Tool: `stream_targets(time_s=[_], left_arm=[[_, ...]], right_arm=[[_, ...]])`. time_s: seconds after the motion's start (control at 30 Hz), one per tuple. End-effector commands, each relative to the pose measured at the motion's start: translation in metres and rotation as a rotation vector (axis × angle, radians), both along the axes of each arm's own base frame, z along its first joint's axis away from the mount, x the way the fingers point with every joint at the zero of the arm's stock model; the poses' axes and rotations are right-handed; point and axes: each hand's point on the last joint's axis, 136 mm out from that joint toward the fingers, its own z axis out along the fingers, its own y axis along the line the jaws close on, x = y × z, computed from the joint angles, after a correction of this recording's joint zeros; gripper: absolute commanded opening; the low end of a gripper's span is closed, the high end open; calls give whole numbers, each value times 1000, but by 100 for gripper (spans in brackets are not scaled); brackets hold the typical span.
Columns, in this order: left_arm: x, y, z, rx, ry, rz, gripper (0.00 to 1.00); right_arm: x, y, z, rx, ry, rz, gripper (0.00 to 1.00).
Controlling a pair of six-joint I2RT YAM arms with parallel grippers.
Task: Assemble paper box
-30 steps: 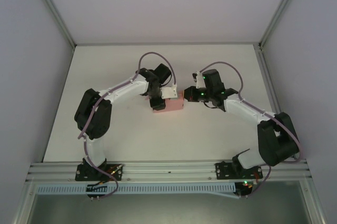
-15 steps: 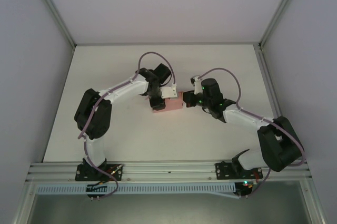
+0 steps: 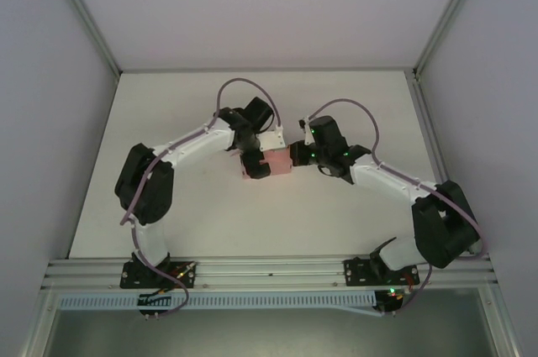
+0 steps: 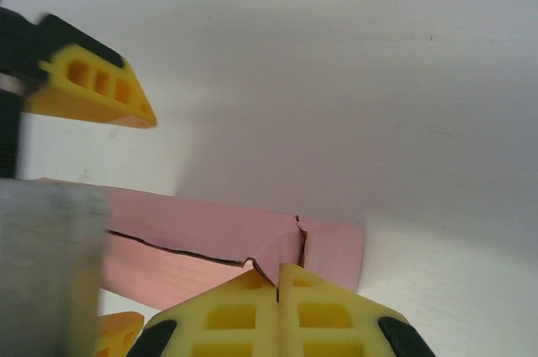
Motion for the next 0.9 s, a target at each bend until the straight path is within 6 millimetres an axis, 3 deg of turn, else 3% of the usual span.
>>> stream_targets(time_s=[0.0, 0.1, 0.23, 0.3, 0.4, 0.57, 0.7, 0.87], left_arm=[[5, 2, 41, -102, -100, 94, 100], [10, 18, 56, -131, -156, 247, 100], [7, 60, 61, -137, -157, 477, 99], [0, 75, 55, -149, -110, 543, 86], [-12, 73, 44, -179, -48, 534, 71], [-13, 61, 51, -250, -16, 517, 50], [-9, 62, 50, -248, -17, 523, 37], [-3, 65, 40, -225, 9, 550, 29]], right_arm=[[-21, -17, -35, -106, 154, -62, 0], [-23, -19, -38, -117, 167, -68, 0], [-25, -17, -38, -116, 181, -56, 0], [-25, -15, -38, -115, 189, -49, 0], [-26, -12, -39, -113, 207, -35, 0], [-26, -8, -40, -117, 227, -14, 0], [-26, -5, -37, -110, 219, -1, 0], [-26, -4, -35, -107, 218, 12, 0]])
